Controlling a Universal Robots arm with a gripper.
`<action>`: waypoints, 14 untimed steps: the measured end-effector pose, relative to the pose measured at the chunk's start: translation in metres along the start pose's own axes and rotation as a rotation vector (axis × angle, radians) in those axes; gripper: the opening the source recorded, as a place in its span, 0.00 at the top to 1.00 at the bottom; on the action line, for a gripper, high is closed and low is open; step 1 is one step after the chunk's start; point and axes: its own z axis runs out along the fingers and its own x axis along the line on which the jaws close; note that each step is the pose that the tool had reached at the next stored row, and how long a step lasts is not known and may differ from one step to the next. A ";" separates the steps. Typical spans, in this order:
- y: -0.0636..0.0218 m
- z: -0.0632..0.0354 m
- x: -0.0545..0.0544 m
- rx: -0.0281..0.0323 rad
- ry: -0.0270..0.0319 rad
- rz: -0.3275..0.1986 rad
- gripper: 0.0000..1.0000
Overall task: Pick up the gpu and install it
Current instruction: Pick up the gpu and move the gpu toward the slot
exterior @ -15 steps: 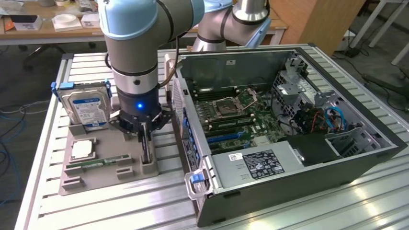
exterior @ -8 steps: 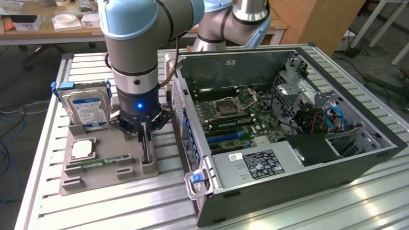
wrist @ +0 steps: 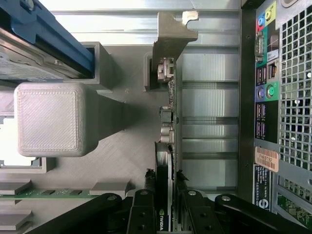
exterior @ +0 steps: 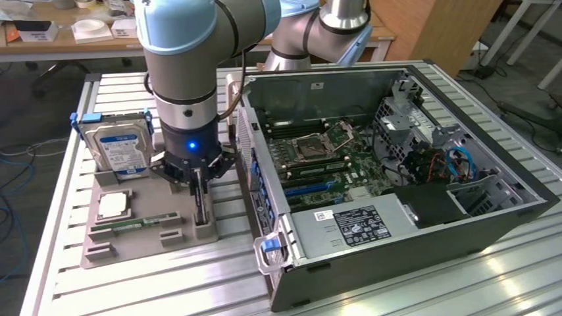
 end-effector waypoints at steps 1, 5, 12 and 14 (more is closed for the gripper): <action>0.0000 -0.0012 0.000 0.0002 0.0002 0.001 0.74; 0.0003 -0.0089 0.000 0.0001 0.0002 0.001 0.74; 0.0009 -0.0233 0.001 0.0002 0.0003 0.001 0.74; 0.0011 -0.0270 0.001 0.0002 0.0002 0.001 0.74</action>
